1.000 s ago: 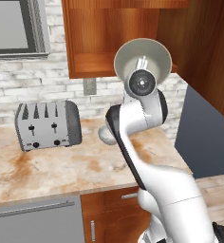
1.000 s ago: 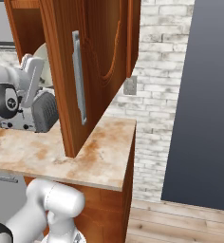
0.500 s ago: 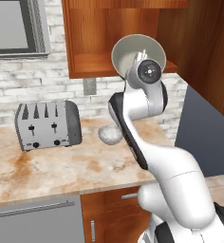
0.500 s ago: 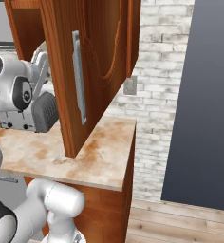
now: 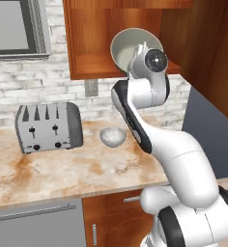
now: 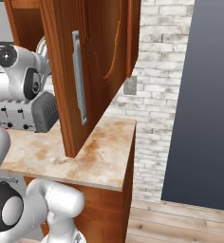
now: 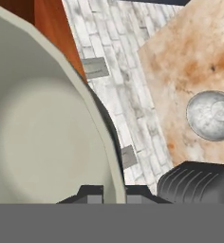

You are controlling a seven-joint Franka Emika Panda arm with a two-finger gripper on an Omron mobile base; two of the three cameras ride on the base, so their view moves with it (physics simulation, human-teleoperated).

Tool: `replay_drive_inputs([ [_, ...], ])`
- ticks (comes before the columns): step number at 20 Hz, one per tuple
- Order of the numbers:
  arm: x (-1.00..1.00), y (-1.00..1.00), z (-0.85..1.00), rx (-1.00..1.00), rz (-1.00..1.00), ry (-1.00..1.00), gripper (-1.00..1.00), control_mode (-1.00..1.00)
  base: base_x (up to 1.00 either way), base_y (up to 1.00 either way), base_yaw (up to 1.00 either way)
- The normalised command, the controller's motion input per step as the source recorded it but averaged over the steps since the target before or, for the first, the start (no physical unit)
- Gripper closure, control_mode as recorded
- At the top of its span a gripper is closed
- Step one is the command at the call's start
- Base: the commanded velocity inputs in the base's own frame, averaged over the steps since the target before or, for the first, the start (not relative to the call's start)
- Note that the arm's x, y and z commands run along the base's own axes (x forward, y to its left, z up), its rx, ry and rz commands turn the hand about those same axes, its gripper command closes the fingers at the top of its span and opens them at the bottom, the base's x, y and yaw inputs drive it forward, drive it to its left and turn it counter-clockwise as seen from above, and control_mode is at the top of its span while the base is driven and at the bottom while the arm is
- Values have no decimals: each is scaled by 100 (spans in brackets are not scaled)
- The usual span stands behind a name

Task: Pick up the bowls on the counter and stack them on top of one another in the open cabinet. Place the smaller bowl on top of the larger bowl.

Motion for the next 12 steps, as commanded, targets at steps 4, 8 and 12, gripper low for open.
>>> replay_drive_inputs([
  [4, 21, 6, 15, -2, 2, 5, 100, -100, 0, 0, 0],
  [8, 19, 7, 13, -2, 2, 4, 100, -100, 0, 0, 0],
  [12, 24, 6, 7, -3, 1, 2, 100, -100, 0, 0, 0],
])
